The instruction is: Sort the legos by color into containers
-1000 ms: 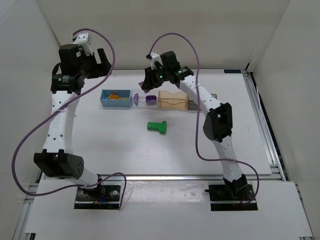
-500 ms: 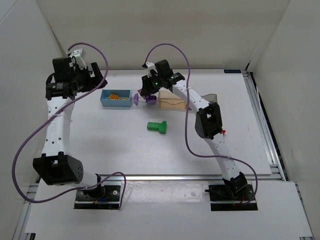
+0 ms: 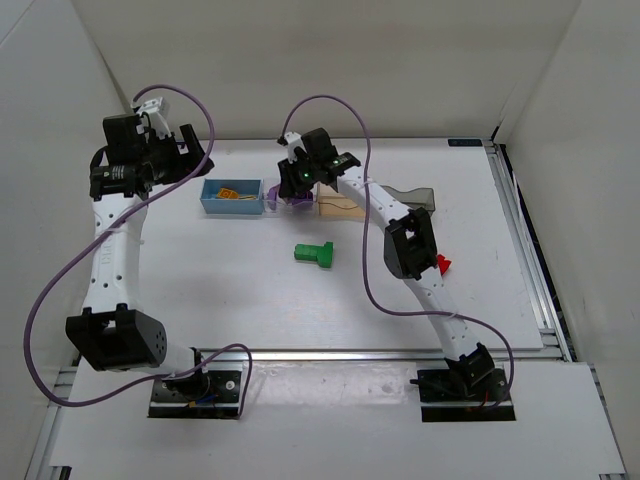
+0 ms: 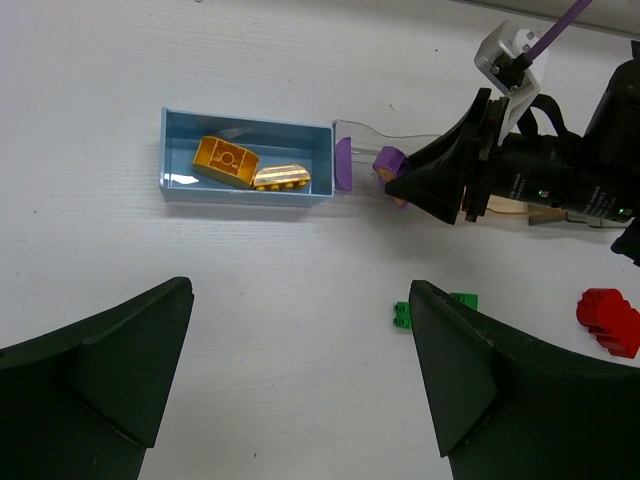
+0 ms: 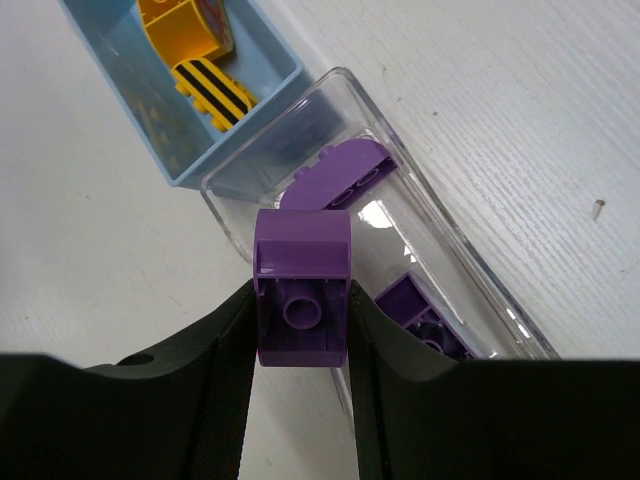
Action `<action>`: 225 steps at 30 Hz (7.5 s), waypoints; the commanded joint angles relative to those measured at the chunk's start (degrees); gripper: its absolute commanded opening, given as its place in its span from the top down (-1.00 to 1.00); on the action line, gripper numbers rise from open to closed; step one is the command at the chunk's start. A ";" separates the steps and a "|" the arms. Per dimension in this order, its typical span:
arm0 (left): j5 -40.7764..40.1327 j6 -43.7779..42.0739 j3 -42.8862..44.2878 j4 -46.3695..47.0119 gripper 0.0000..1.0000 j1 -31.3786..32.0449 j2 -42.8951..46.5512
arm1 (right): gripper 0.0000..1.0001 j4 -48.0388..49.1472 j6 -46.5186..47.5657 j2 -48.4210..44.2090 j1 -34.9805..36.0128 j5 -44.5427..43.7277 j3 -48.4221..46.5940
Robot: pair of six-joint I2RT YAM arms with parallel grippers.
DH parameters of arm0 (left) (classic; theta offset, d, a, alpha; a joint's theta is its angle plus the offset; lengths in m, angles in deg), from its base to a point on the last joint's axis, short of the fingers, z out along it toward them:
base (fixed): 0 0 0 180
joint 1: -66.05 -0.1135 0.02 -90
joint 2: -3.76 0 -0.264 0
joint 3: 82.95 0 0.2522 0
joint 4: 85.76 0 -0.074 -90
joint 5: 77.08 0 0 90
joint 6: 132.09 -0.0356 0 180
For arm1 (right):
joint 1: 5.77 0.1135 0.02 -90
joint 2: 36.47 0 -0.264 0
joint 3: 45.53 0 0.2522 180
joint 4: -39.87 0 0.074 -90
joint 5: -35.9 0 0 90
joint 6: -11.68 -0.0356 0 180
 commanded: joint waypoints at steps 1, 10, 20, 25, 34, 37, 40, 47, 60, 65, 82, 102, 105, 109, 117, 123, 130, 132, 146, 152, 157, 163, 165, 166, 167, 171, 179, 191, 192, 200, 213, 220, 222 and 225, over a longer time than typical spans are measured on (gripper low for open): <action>1.05 0.39 -0.82 0.58 -0.99 -0.46 2.10 | 0.51 4.09 0.79 0.48 0.11 -2.92 -2.59; 1.23 0.39 -1.35 0.85 -0.99 -0.46 1.75 | 0.05 5.33 3.96 1.44 0.82 -5.56 -4.18; 6.40 -1.54 -2.22 1.55 -0.99 -0.55 1.84 | -0.34 5.32 5.45 -2.67 0.82 -3.91 -1.29; 21.57 -8.37 -5.38 -0.02 -0.99 0.59 2.10 | -0.36 5.87 8.08 -16.18 -0.41 3.21 6.80; 29.79 -42.84 -13.99 -14.44 -0.98 8.83 0.35 | -0.41 -15.22 21.58 -36.85 -16.04 27.21 15.85; 27.78 -47.59 -16.37 -12.52 -0.96 12.09 -0.62 | -0.37 -25.76 32.29 -40.99 -20.62 30.12 22.17; 25.58 -52.69 -19.01 -8.14 -0.87 16.14 -2.46 | -0.31 -33.16 41.80 -46.97 -22.91 28.81 32.00; 20.22 -58.32 -23.14 4.70 -0.75 25.28 -8.00 | -0.30 -30.01 42.29 -61.74 -25.90 23.97 51.18; 19.94 -70.10 -21.30 15.80 -0.69 27.84 -20.12 | -0.30 -26.31 33.84 -70.36 -26.43 18.70 59.81; 22.14 -73.44 -17.96 13.68 -0.69 27.92 -23.82 | -0.31 -27.02 33.40 -71.07 -26.78 17.38 59.81; 25.22 -80.47 -13.56 3.40 -0.64 29.15 -27.69 | -0.31 -27.02 33.66 -69.57 -29.86 18.34 59.46; 19.86 -75.02 -12.25 5.24 -0.15 32.41 -30.85 | -0.31 -24.21 32.26 -67.38 -29.94 18.96 59.72; 18.81 -73.62 -11.89 5.94 0.03 32.41 -31.03 | -0.32 -23.33 32.08 -67.02 -29.94 19.13 59.63; 17.66 -72.21 -12.16 6.65 0.21 32.41 -30.42 | -0.38 -20.35 32.25 -66.76 -29.42 19.57 60.33; 21.43 -63.35 -12.95 10.25 0.35 31.62 -25.06 | -0.48 -14.98 34.98 -64.39 -26.26 27.03 61.12; 29.77 -52.89 -10.05 11.22 0.35 31.26 -19.09 | -0.54 -12.61 36.91 -58.42 -21.51 31.61 58.93; 33.92 -47.43 -8.90 11.75 0.35 31.62 -15.13 | -0.57 -11.29 38.41 -53.14 -18.35 31.88 54.54; 34.45 -47.25 -9.26 11.75 0.36 31.62 -14.16 | -0.57 -11.37 38.67 -52.26 -17.12 32.40 52.78; 29.55 -45.67 -14.95 18.06 0.38 32.05 -9.59 | -0.59 -8.21 27.55 -50.33 -15.62 35.39 50.23; 18.74 -43.56 -23.04 32.64 0.46 33.11 -3.88 | -0.63 5.81 2.85 -49.71 -20.09 39.33 54.35; 13.10 -42.85 -26.57 39.16 0.47 33.90 -1.41 | -0.64 14.63 -17.73 -48.74 -23.26 41.81 57.69; 11.60 -43.21 -26.31 41.63 0.47 34.43 -1.50 | -0.65 22.90 -27.94 -47.34 -23.27 44.97 59.46; 11.69 -43.38 -26.13 41.45 0.47 34.52 -1.59 | -0.68 23.17 -28.21 -46.99 -22.83 45.58 58.93; 11.69 -43.56 -26.05 41.63 0.47 34.52 -1.67 | -0.69 23.26 -28.56 -46.72 -22.74 45.94 58.75; 11.77 -43.64 -25.96 41.80 0.47 34.60 -1.76 | -0.71 23.78 -28.82 -46.55 -22.65 46.29 58.67; 11.77 -44.08 -25.78 42.16 0.48 35.04 -1.76 | -0.73 23.96 -29.18 -45.93 -22.39 46.38 57.96; 12.91 -44.35 -25.60 41.81 0.48 35.92 -1.68 | -0.74 23.43 -27.34 -43.21 -21.24 46.56 55.07; 13.18 -44.96 -25.08 41.28 0.48 37.59 -2.38 | -0.35 21.85 -23.91 -41.36 -17.47 46.82 51.90; 13.09 -44.96 -25.08 41.10 0.48 37.68 -2.55 | -0.29 21.15 -23.03 -41.62 -17.12 46.90 52.25; 12.48 -44.61 -25.25 42.60 0.48 37.77 -2.99 | -0.31 14.30 -15.91 -44.00 -15.53 46.73 55.06; 12.12 -44.96 -26.22 42.69 0.48 38.03 -2.03 | 1.00 14.20 -14.24 -44.96 -15.53 46.91 56.29; 11.51 -44.96 -30.08 40.84 0.49 38.12 1.13 | 1.00 16.23 -15.82 -46.72 -20.09 46.73 56.47; 11.60 -45.14 -31.58 39.97 0.50 38.12 1.92 | 1.00 15.87 -15.64 -47.16 -21.41 46.64 56.47; 11.95 -45.40 -32.46 38.91 0.51 38.12 3.24 | 1.00 15.70 -15.21 -47.95 -23.26 46.38 56.90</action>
